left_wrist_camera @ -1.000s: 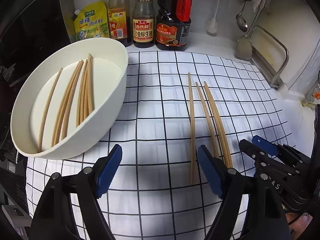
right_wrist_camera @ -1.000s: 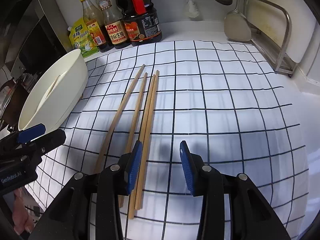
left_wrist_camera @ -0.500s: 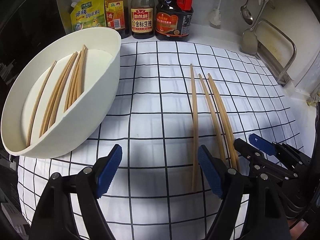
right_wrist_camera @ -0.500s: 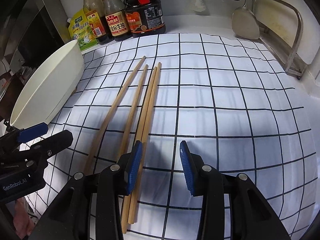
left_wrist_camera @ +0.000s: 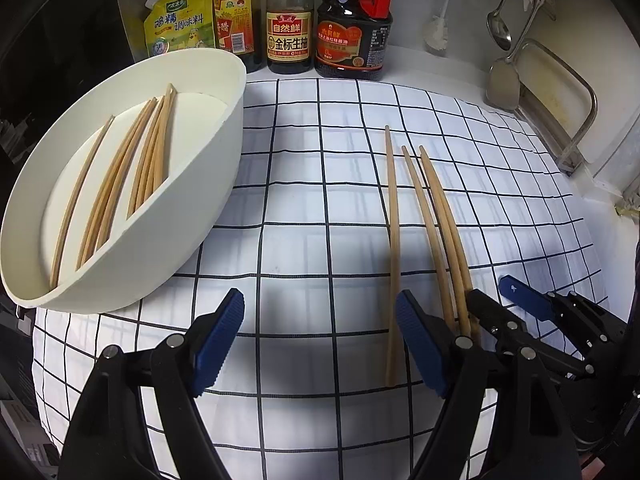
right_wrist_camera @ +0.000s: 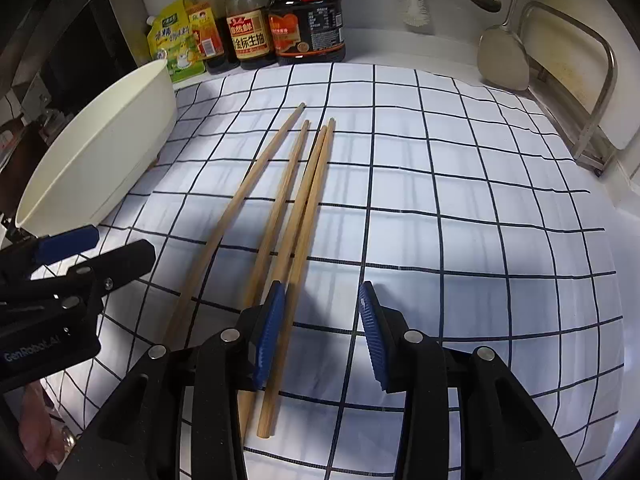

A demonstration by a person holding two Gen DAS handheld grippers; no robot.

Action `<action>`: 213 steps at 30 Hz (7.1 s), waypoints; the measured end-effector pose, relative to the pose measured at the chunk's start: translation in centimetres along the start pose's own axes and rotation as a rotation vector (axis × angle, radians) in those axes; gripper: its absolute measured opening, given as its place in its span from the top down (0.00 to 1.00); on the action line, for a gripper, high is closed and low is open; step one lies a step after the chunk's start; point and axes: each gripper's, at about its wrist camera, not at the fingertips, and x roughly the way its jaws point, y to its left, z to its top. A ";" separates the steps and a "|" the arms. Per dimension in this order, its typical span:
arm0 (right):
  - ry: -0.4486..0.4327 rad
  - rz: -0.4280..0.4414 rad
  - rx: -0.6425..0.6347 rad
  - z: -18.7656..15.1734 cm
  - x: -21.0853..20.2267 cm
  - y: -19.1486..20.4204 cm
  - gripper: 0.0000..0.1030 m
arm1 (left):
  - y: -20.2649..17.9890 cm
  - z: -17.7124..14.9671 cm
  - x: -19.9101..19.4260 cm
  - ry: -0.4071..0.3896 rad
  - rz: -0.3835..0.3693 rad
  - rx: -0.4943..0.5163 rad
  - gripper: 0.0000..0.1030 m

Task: Organize utensils
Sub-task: 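Move both open tools back to the remaining chopsticks, then close the right tool on one chopstick while the left tool grasps another, then carry both chopsticks into the white bowl and open both tools, then move both open tools back to the last two chopsticks on the mat, then close the right tool on one chopstick while the left tool grasps the other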

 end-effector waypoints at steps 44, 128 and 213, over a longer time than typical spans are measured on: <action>-0.051 -0.067 0.092 0.6 -0.2 -6.5 0.79 | -3.5 4.0 6.2 0.007 0.070 0.043 0.23; -0.040 0.158 -0.017 15.1 3.4 24.1 0.81 | 26.0 9.8 -2.0 -0.053 0.025 -0.158 0.40; -0.032 -0.003 0.057 -0.8 -0.4 1.5 0.65 | 1.5 0.5 -3.3 -0.029 -0.023 0.021 0.27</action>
